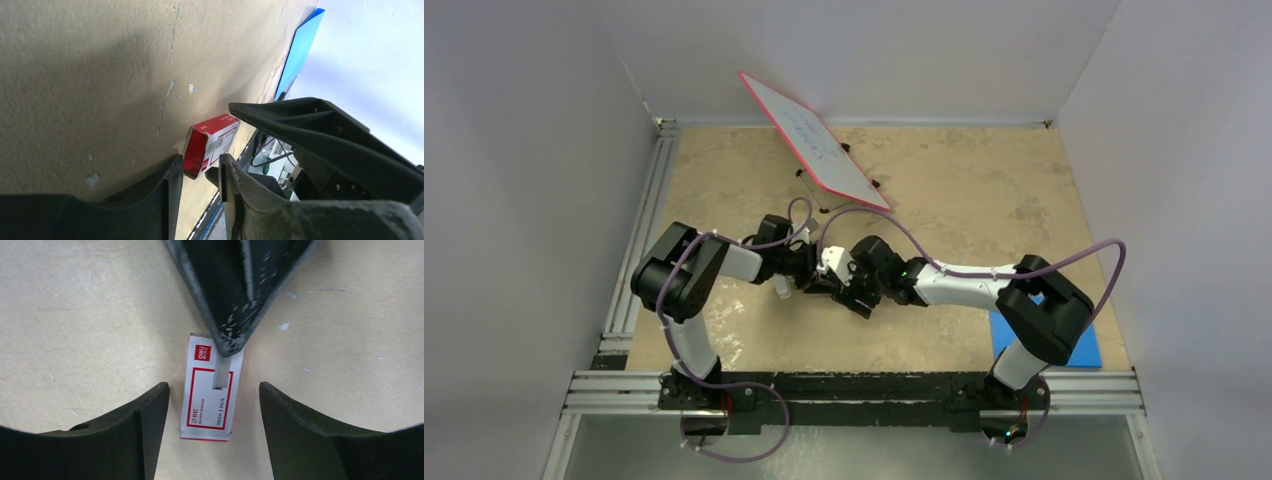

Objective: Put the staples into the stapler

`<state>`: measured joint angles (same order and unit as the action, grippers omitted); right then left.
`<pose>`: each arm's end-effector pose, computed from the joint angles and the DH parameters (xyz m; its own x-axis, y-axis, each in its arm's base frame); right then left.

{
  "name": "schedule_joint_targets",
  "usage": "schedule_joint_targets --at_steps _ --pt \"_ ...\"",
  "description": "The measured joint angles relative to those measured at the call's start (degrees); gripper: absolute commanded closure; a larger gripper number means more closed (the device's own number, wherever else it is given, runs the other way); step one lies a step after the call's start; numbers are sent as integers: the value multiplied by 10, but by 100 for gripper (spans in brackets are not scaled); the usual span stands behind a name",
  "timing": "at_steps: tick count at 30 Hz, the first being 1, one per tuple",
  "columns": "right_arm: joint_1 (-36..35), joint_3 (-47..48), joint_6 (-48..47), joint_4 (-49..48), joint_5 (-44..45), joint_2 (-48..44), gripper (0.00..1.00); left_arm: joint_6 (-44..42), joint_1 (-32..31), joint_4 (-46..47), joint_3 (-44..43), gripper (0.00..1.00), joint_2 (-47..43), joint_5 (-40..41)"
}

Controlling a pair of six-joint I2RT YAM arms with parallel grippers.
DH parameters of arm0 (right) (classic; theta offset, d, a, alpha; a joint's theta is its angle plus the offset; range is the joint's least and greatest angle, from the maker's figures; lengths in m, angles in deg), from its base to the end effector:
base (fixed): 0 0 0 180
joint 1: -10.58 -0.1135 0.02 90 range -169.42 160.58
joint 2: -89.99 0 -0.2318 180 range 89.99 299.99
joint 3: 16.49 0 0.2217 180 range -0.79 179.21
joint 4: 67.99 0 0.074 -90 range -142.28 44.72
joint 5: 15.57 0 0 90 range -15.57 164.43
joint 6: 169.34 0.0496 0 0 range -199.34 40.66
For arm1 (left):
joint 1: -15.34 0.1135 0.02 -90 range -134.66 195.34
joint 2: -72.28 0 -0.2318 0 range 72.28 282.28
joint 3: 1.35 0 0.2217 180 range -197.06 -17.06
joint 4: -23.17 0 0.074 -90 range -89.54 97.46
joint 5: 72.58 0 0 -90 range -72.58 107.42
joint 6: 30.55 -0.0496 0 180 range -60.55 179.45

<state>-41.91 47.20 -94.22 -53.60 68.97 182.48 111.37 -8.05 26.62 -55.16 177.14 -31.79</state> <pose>0.1876 0.2522 0.1538 -0.1891 -0.6662 -0.7214 -0.9110 0.3932 -0.1243 0.2518 -0.1498 0.0866 -0.9910 -0.1316 0.0242 -0.0846 0.4756 -0.8756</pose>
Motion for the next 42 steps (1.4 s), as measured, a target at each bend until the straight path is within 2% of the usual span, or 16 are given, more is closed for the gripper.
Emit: schedule_joint_targets --at_steps 5,9,13,26,42 --pt "-1 0 -14 10 -16 12 34 0 1 -6 0 71 -5 10" --pt "-1 0 -17 10 -9 12 46 -1 1 -6 0 74 -5 10" --pt "-1 0 -17 10 0 12 54 -1 1 -5 0 78 -5 1" --pt "-1 0 -21 3 4 13 54 -1 1 9 1 78 8 -28" --pt "-1 0 -22 -16 14 13 54 -4 -10 5 -12 78 18 -21"
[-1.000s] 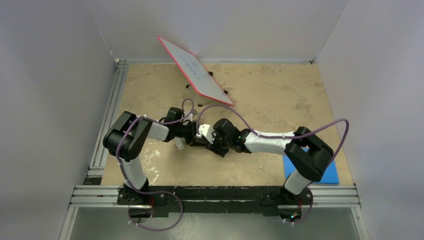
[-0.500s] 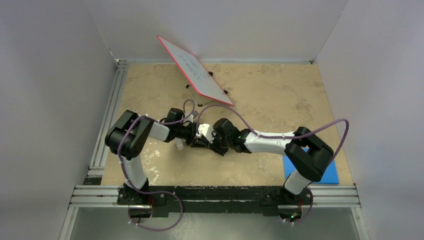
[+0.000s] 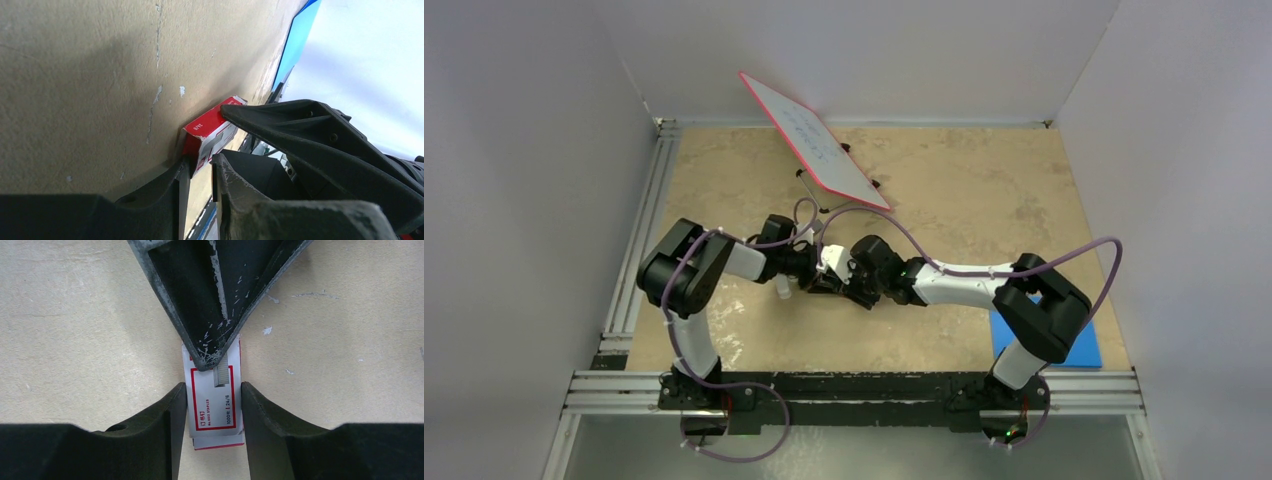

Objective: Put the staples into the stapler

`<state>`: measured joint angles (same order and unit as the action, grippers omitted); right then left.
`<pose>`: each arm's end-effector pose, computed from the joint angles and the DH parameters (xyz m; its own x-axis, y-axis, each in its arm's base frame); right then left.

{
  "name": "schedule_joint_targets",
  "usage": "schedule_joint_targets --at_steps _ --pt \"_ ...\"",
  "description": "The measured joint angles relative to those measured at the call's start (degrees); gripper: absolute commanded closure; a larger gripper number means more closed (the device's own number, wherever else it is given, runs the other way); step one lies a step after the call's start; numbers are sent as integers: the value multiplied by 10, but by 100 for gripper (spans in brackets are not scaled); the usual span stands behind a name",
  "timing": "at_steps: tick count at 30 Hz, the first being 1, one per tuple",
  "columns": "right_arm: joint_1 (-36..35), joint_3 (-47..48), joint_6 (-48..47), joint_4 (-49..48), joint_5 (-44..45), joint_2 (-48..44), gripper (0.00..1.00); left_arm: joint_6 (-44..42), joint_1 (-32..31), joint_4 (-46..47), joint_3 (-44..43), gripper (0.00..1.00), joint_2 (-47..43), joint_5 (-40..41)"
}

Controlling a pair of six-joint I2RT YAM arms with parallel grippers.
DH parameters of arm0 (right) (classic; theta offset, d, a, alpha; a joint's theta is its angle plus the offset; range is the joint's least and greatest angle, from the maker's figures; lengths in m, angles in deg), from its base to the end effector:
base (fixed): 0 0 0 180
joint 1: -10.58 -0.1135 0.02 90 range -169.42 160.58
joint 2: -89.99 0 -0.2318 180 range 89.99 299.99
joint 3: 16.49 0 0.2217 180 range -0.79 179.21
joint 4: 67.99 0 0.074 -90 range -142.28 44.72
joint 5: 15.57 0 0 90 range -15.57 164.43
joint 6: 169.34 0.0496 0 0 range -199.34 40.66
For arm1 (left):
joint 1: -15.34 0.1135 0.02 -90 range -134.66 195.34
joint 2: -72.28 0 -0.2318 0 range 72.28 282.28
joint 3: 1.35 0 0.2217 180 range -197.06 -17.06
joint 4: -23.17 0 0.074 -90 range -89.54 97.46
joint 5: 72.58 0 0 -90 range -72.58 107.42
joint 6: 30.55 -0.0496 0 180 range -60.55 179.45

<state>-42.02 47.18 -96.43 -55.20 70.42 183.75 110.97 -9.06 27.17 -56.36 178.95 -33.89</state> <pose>0.1901 0.2543 0.1496 -0.1530 -0.6828 -0.7144 -0.9087 0.3814 -0.1699 0.2524 -0.1570 0.0841 -0.9958 -0.0856 0.0325 -0.0684 0.4581 -0.8863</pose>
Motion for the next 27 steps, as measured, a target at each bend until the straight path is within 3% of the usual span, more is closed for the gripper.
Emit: schedule_joint_targets --at_steps 6,13,27 --pt "0 0 -1 -2 0 0 53 6 0 17 0 79 7 -9" --pt "1 0 6 -3 -3 -3 26 9 -1 16 0 83 8 -7" --pt "29 -23 -12 69 -3 -76 23 -2 -1 -8 -15 92 8 10"
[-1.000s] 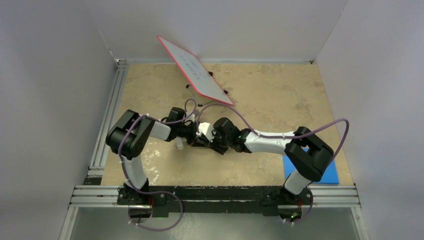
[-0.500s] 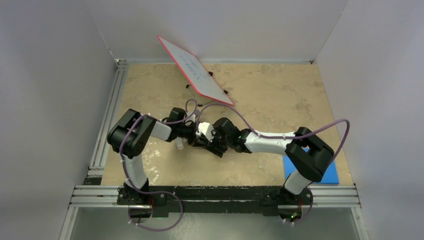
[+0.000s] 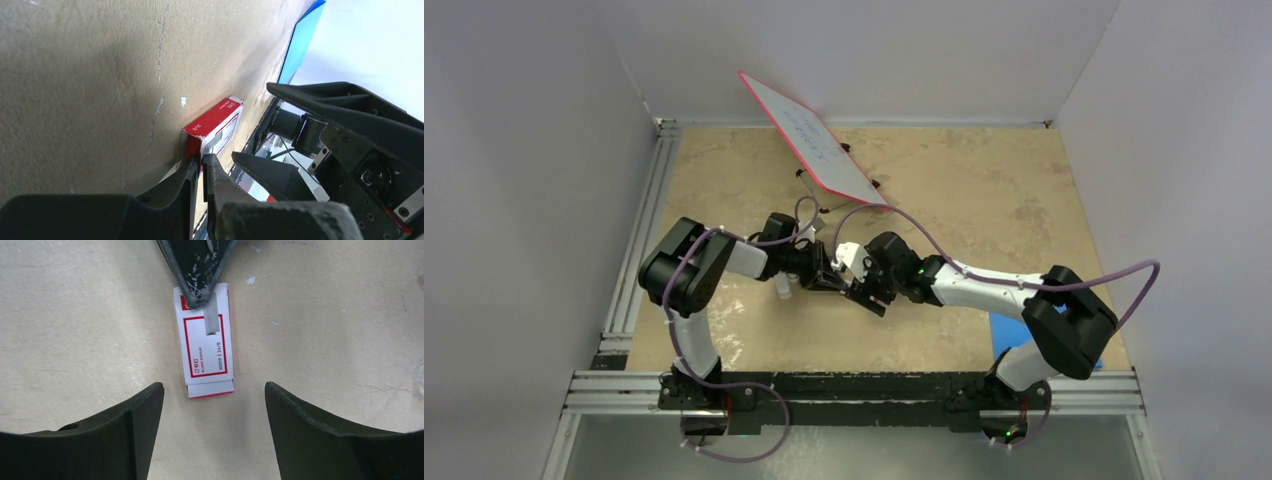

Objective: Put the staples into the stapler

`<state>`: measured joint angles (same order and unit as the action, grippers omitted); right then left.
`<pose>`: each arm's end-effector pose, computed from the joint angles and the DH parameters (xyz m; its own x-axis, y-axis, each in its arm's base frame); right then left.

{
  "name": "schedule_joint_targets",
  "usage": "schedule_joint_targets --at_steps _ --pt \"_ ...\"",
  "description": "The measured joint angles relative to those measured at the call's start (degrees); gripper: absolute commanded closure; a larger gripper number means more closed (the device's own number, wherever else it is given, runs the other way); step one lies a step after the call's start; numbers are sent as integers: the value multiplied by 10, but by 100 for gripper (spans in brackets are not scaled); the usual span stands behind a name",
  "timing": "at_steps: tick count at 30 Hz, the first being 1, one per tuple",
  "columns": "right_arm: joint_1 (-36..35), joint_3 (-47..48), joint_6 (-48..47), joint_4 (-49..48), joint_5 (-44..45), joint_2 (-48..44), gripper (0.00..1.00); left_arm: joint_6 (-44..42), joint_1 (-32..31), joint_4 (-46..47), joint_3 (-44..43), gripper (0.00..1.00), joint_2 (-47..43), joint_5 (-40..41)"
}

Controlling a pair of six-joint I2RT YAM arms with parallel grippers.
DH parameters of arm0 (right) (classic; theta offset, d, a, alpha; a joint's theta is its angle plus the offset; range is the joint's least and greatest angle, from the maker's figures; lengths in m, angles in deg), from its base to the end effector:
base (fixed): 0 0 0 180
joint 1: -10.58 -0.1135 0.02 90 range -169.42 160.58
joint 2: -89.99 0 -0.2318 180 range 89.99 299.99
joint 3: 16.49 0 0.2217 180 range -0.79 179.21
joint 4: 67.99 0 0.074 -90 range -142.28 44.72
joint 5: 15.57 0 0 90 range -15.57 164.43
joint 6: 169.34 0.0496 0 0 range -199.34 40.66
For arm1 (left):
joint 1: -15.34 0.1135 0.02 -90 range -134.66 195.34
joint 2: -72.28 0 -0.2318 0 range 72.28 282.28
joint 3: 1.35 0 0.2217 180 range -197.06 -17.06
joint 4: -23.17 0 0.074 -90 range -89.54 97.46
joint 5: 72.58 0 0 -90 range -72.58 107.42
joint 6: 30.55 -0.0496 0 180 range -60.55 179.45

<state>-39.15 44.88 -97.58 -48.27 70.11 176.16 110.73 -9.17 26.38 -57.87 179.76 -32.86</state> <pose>0.1871 0.2266 0.1652 -0.1814 -0.6970 -0.6937 -0.8974 0.4058 -0.1730 0.2574 -0.1593 0.0842 -0.9953 -0.0942 0.0236 -0.0653 0.4691 -0.8807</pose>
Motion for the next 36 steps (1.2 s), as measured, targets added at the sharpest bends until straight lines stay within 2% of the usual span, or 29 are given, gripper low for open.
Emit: schedule_joint_targets --at_steps 5,16,19,21,24,31,36 --pt "7 -4 -4 5 3 -1 25 -1 0 -3 0 92 0 0" --pt "8 -9 -11 4 -5 29 35 -1 0 -4 0 91 0 0" --pt "8 -9 -13 4 -5 28 41 -1 0 -4 0 91 0 0" --pt "9 -10 -14 3 -3 28 49 -1 0 -4 0 91 0 0" --pt "10 -10 -16 3 3 28 53 -1 1 -4 0 90 0 0" --pt "11 -10 -18 -2 3 31 58 -1 1 -5 0 86 0 0" --pt "12 -10 -22 -2 2 31 61 -1 4 -6 0 87 0 0"
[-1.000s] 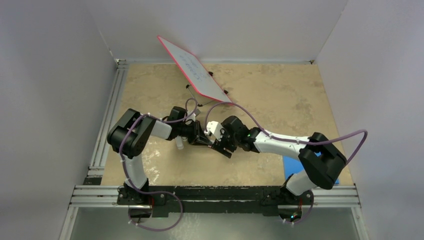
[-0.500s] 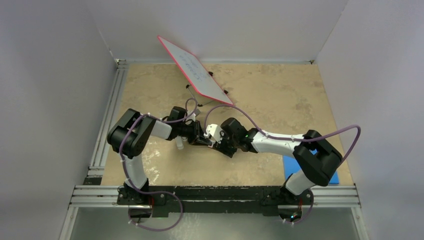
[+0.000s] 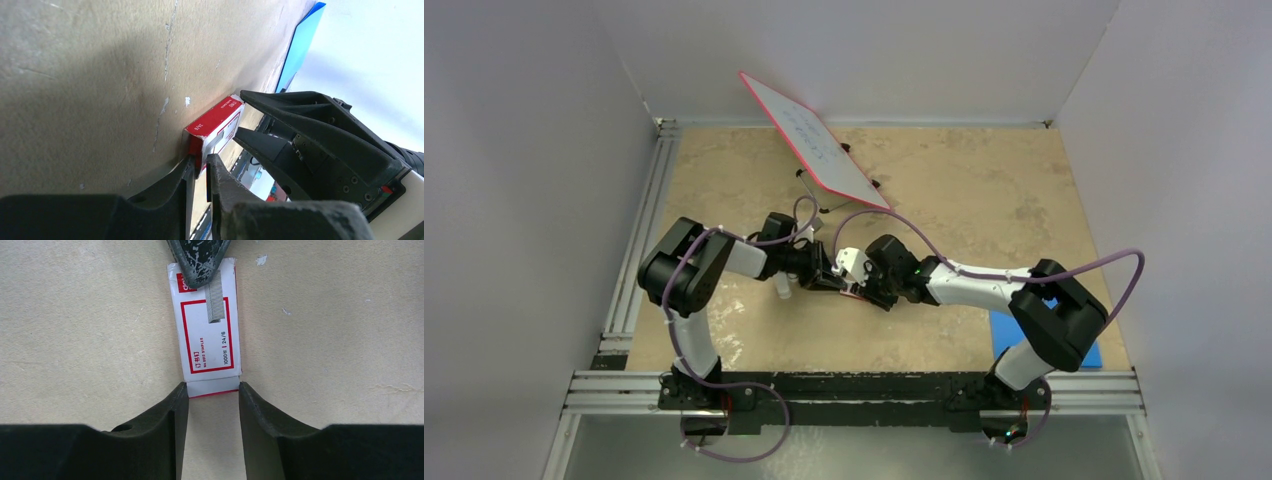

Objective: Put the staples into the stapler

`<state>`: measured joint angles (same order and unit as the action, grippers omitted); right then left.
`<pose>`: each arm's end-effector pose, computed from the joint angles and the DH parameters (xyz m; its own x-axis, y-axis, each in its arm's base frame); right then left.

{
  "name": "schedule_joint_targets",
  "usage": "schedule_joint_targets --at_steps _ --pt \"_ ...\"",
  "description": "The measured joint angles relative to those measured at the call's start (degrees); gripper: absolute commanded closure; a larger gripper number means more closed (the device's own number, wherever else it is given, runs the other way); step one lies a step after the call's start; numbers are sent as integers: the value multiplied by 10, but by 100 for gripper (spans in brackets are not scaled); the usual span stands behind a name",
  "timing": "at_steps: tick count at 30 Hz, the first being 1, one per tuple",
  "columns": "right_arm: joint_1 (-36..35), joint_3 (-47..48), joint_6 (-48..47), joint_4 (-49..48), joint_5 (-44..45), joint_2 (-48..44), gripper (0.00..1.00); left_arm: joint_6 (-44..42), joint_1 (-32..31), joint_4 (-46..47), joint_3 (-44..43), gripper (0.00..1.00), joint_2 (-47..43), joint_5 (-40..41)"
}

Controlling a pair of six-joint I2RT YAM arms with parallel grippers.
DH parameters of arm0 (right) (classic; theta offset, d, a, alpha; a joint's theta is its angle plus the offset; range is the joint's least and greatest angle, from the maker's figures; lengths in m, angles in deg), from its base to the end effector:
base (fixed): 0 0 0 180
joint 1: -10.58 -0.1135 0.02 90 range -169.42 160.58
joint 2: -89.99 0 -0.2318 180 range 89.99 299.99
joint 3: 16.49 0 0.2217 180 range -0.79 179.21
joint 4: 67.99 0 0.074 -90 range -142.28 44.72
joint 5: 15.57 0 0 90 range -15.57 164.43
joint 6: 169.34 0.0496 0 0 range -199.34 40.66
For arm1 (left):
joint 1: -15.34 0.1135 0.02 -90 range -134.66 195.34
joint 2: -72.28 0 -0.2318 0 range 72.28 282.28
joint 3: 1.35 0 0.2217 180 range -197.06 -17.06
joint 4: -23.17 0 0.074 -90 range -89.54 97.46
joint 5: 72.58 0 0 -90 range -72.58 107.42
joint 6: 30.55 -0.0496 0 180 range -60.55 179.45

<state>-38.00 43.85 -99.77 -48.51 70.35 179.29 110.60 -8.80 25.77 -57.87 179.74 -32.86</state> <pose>0.1912 0.2221 0.1455 -0.1919 -0.7438 -0.6403 -0.9030 0.3894 -0.1817 0.2577 -0.1573 0.0835 -0.9946 -0.0997 0.0306 -0.0743 0.4726 -0.8781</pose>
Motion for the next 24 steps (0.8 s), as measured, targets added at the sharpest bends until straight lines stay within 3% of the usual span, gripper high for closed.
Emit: schedule_joint_targets --at_steps 7,24 --pt "0 0 -5 0 -1 0 63 -9 10 0 0 100 -5 3" --pt "2 -2 -7 -2 -1 -1 63 -23 14 3 3 100 -14 6"
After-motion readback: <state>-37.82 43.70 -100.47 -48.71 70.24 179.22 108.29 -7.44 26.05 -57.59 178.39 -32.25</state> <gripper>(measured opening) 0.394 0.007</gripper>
